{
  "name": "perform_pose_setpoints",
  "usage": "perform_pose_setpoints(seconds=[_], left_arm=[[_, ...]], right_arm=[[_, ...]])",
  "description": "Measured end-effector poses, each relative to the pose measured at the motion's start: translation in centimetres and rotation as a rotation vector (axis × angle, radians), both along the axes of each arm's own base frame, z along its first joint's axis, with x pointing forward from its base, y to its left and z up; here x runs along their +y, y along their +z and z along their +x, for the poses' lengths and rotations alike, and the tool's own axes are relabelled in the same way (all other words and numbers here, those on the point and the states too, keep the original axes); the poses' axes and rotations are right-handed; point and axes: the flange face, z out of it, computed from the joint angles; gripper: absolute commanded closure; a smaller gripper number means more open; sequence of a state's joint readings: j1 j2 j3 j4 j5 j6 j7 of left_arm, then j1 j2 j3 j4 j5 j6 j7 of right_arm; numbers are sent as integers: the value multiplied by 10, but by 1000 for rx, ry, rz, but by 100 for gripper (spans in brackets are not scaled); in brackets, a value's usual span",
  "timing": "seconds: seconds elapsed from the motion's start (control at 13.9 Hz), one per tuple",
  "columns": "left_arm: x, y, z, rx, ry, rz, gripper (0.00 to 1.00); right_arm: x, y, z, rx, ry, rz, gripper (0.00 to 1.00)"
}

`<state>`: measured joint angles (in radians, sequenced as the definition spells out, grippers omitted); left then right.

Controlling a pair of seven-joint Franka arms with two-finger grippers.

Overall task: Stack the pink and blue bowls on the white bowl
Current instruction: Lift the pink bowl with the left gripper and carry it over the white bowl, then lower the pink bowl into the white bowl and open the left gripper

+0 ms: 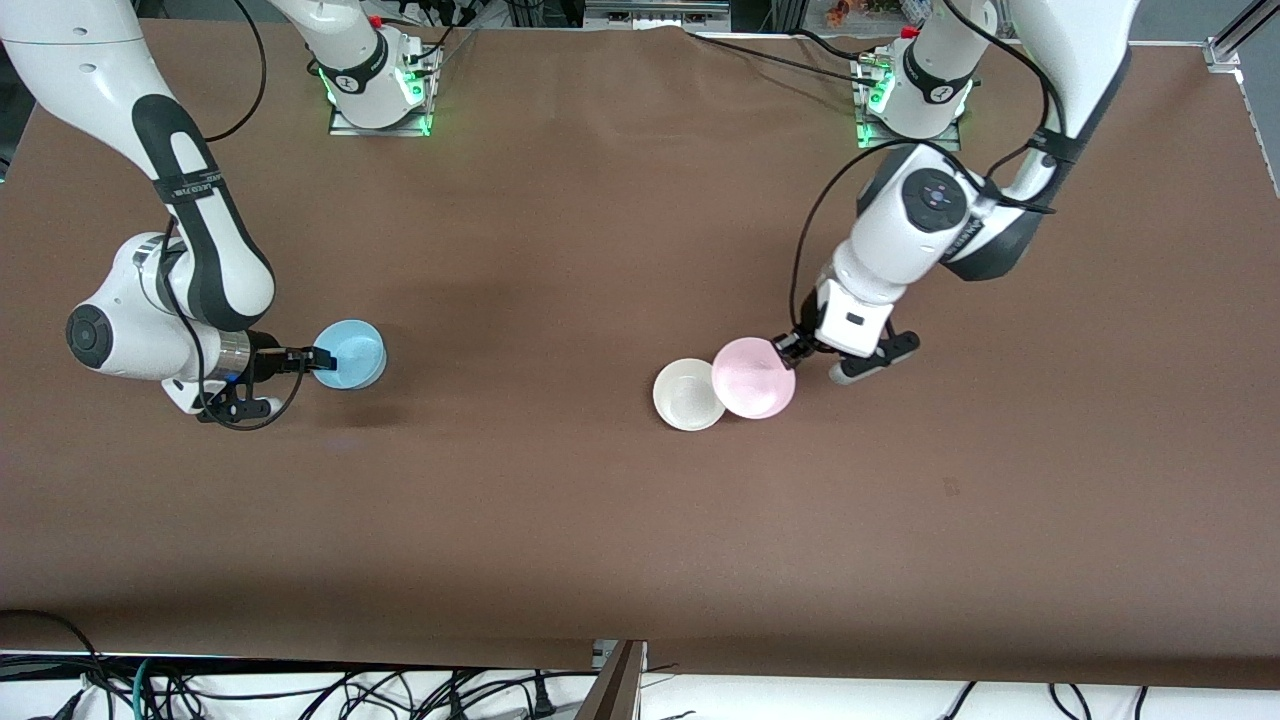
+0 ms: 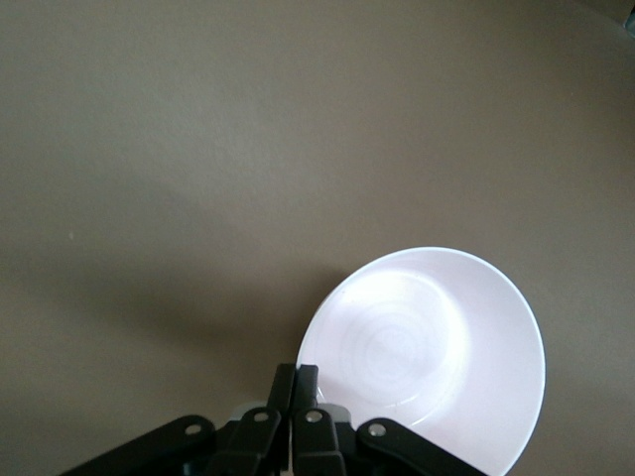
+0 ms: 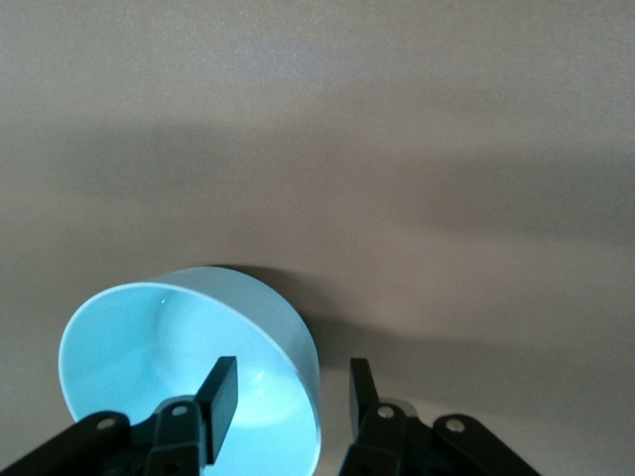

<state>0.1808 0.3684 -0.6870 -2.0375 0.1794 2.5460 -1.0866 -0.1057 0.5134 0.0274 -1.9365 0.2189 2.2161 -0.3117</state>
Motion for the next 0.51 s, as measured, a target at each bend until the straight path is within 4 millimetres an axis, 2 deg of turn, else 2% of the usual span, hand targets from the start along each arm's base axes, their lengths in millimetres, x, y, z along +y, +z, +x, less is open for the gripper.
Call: perform_pose_setpoints(seconds=[0.14, 0.29, 0.51], left_arm=[[-22, -2, -12, -5, 12, 19, 100], [-39, -8, -22, -7, 27, 36, 100], [-58, -23, -28, -4, 51, 51, 100]], right_arm=[[0, -1, -1, -3, 28, 6, 81], [1, -1, -2, 1, 54, 14, 83], [1, -2, -3, 8, 60, 18, 92]])
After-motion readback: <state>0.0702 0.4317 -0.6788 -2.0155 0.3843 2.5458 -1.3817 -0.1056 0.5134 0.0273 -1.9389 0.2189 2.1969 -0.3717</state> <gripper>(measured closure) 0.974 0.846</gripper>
